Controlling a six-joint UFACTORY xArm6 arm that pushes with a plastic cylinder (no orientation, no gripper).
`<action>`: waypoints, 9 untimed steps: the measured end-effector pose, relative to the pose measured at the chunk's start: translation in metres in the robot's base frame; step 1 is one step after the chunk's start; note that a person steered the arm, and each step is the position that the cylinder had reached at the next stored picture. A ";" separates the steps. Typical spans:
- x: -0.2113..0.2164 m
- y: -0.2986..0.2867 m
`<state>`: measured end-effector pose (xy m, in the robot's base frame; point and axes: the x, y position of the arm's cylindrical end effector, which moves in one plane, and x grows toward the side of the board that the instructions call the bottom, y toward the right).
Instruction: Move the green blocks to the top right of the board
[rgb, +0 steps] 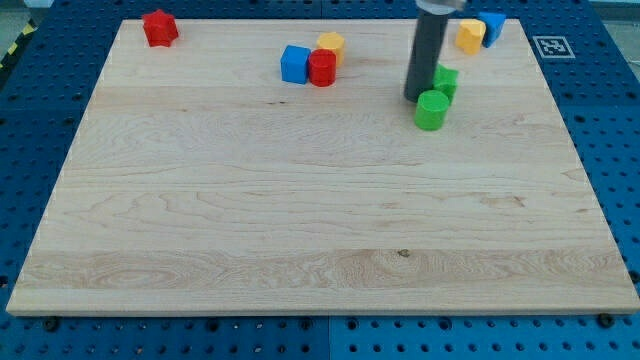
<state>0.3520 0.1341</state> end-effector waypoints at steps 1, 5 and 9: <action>0.000 0.029; -0.028 0.075; -0.054 0.051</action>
<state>0.2978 0.1853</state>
